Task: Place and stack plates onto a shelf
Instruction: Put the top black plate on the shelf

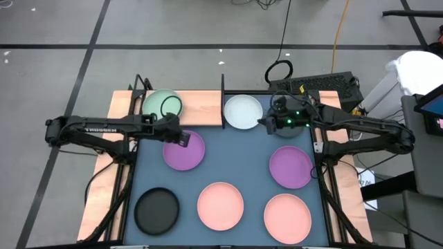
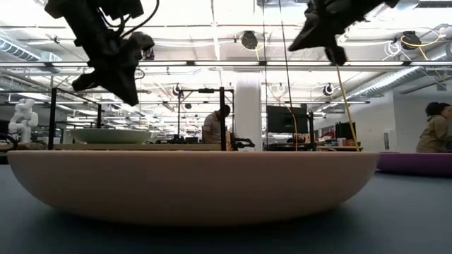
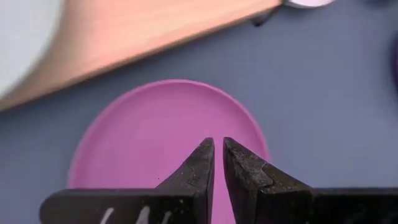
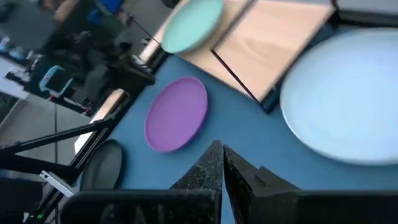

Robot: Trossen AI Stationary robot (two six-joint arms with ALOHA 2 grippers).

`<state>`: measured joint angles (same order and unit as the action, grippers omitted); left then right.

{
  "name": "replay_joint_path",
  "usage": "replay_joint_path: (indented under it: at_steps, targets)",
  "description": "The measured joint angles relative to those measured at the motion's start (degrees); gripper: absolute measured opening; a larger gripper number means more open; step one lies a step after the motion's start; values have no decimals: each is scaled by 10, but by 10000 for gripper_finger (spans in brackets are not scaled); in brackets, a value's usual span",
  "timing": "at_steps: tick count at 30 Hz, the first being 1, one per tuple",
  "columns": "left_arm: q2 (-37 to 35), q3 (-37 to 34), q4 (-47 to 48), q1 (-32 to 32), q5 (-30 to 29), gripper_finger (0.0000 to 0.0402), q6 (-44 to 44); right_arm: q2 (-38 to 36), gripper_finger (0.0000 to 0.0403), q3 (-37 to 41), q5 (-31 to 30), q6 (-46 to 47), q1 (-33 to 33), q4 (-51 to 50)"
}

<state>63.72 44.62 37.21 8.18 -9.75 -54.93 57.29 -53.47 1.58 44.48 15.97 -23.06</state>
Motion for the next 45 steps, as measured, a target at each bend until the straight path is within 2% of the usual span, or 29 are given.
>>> replay_joint_path:
  at_steps: [5,12,16,22,27,30,35,37,45]
  targets:
    - [0,0,-22,-45,-14,37,-26,-13,0,0,-3,59,0,-88]
    - [0,0,-50,-92,-28,37,-37,0,0,0,-6,71,0,-154]
    - [0,0,-49,-111,-28,37,-39,12,0,0,-37,69,0,-166]
    - [0,0,-50,-121,-34,37,-52,20,0,0,-132,62,6,-140]
    - [0,0,-56,-118,-53,37,-19,25,0,3,-151,59,26,-192]
    - [0,0,-57,-115,-53,37,-13,27,0,30,-130,86,49,-233]
    - [0,0,-66,-112,-53,37,-38,29,16,92,12,100,103,-232]
    - [0,0,-70,-112,-53,37,-48,29,35,114,40,88,113,-215]
    - [0,0,-70,-112,-34,37,-88,29,147,130,33,-9,139,-177]
